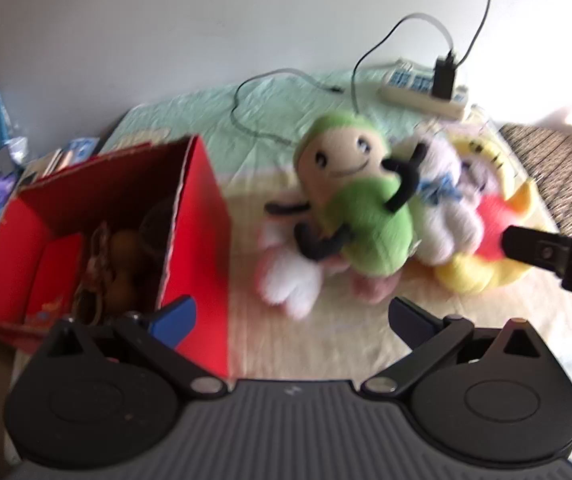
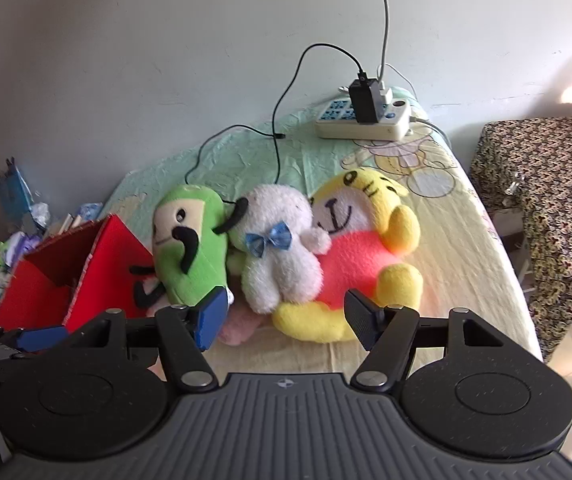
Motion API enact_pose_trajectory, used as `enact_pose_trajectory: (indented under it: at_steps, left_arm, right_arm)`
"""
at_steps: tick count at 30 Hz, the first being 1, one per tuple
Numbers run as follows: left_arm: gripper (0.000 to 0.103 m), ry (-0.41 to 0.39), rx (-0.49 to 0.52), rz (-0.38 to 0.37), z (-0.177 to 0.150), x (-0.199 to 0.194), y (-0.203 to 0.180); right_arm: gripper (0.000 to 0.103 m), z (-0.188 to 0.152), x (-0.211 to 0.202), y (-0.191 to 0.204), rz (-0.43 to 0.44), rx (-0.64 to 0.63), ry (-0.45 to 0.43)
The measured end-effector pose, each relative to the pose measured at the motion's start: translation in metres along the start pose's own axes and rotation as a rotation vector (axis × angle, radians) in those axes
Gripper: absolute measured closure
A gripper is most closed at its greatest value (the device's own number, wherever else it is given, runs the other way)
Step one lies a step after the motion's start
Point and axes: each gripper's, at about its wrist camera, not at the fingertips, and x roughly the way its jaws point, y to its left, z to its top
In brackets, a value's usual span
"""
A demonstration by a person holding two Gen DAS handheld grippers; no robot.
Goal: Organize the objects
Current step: 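Grasp the green bean plush with the right gripper and lift it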
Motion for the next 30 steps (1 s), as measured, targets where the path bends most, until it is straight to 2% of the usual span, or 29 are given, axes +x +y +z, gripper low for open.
enact_pose_trajectory:
  at_steps: [3,7,10,14,17,22,26,27,30]
  left_arm:
    - [0.001,-0.012,-0.004,-0.091,0.01,0.0,0.005]
    - [0.001,-0.057,-0.004,-0.176,0.021,0.004,0.003]
    - [0.002,-0.045,-0.041,-0.263,0.028,0.014,0.006]
    - [0.005,0.005,-0.097,-0.337,0.036,0.03,0.012]
    - [0.007,0.029,-0.12,-0.343,0.038,0.042,0.015]
    - [0.025,0.068,-0.121,-0.359,0.043,0.059,0.017]
    - [0.03,0.089,-0.108,-0.382,0.043,0.071,0.014]
    - [0.031,0.087,-0.104,-0.379,0.042,0.072,0.013]
    - [0.035,0.082,-0.101,-0.385,0.044,0.071,0.011]
  right_arm:
    - [0.042,0.009,0.005,-0.001,0.072,0.037,0.006]
    - [0.046,0.021,0.018,-0.002,0.169,0.083,0.026]
    - [0.046,0.03,0.033,-0.004,0.239,0.128,0.055]
    - [0.045,0.036,0.056,-0.005,0.3,0.174,0.108]
    - [0.045,0.036,0.073,-0.003,0.32,0.194,0.149]
    - [0.046,0.036,0.092,-0.001,0.34,0.213,0.191]
    - [0.046,0.035,0.103,-0.001,0.355,0.227,0.223]
    - [0.05,0.034,0.104,-0.002,0.365,0.231,0.228]
    - [0.052,0.034,0.1,-0.001,0.373,0.224,0.22]
